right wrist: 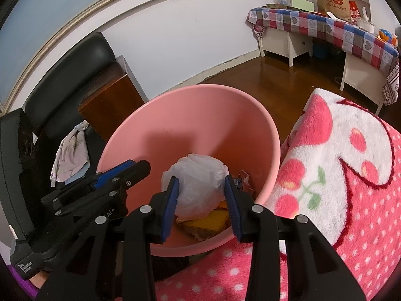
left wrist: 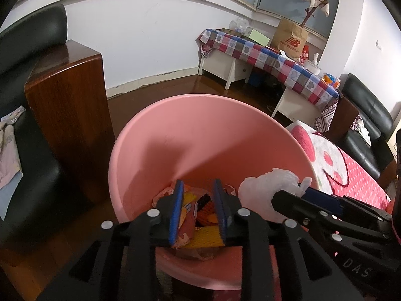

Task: Collect trash
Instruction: 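Lower both tools into the pink bucket and open them to release, then lift both open tools out of the pink bucket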

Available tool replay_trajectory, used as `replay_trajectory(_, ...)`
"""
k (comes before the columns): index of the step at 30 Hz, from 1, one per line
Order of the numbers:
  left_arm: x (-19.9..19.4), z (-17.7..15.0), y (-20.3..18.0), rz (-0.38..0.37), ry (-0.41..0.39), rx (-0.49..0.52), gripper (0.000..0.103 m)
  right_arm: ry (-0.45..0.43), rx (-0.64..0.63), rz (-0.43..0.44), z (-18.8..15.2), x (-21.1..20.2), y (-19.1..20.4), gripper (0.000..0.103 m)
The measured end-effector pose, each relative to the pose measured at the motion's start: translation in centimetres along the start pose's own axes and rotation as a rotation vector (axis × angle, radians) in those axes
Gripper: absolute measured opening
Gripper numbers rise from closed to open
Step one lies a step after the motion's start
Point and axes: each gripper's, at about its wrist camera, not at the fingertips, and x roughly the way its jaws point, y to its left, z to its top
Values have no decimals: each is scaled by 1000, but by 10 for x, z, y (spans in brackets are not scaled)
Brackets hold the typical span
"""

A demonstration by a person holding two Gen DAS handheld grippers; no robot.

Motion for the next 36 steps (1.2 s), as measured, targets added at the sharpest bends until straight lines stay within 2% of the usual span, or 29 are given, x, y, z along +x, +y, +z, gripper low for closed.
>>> replay_trajectory(13,-5,0,-1,9,-16,4,40,-10,12,9,-1,-4,-1,45)
replay_trajectory(26,-26,4,-6,11,-57,14,42,-50,7,12,-1,-24,-2,46)
replay_trajectory(36,-51,5,-18,11,-96,31,42,-107,3,2,-14,-52,-1,46)
